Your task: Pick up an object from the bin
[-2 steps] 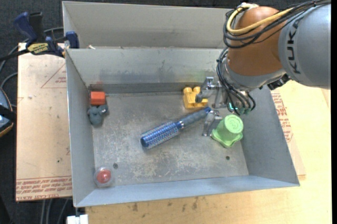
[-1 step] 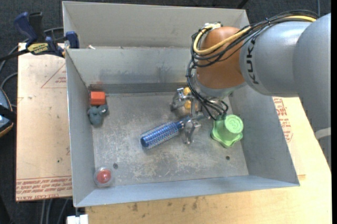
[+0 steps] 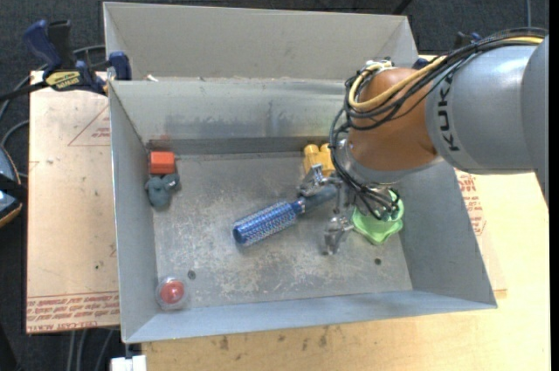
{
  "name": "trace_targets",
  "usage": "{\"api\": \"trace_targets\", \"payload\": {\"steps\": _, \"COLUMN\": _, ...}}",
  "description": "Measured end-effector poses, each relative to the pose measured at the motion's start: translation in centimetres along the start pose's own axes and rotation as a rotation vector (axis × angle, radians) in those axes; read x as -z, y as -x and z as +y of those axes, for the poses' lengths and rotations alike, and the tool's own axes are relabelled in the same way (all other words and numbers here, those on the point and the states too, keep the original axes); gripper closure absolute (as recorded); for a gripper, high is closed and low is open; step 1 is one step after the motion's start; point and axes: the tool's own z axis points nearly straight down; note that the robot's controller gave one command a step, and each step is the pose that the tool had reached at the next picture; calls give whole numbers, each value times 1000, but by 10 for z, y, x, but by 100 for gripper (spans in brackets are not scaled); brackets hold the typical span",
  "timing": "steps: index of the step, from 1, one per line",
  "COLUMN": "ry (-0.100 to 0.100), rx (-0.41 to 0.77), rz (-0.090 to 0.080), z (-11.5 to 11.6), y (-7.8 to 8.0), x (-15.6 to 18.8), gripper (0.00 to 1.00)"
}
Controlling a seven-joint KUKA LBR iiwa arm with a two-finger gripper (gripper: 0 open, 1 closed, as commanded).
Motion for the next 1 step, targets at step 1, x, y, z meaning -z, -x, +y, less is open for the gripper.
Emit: {"api": "trace_targets", "payload": {"steps": 1, "ry": 0, "rx": 3, "rz": 10, "z": 0, "y": 0, "x": 0, "gripper": 100}}
